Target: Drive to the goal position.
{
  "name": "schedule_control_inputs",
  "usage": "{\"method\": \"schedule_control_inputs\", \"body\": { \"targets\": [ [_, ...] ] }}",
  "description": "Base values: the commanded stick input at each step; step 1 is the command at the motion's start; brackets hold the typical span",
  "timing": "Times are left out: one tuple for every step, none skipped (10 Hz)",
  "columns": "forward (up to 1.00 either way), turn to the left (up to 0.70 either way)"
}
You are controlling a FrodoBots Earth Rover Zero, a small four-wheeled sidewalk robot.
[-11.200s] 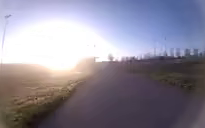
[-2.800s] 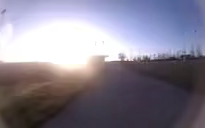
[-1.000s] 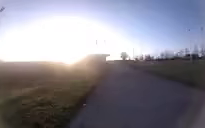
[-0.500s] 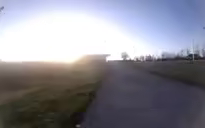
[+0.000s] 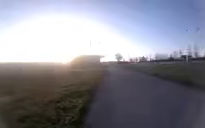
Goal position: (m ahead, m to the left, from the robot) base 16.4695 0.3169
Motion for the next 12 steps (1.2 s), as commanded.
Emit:
{"method": "schedule_control_inputs", "body": {
  "targets": [
    [1.00,0.00],
    [1.00,0.00],
    [1.00,0.00],
    [1.00,0.00],
    [1.00,0.00],
    [1.00,0.00],
    [1.00,0.00],
    [1.00,0.00],
    [1.00,0.00],
    [1.00,0.00],
    [1.00,0.00],
    [1.00,0.00]
  ]
}}
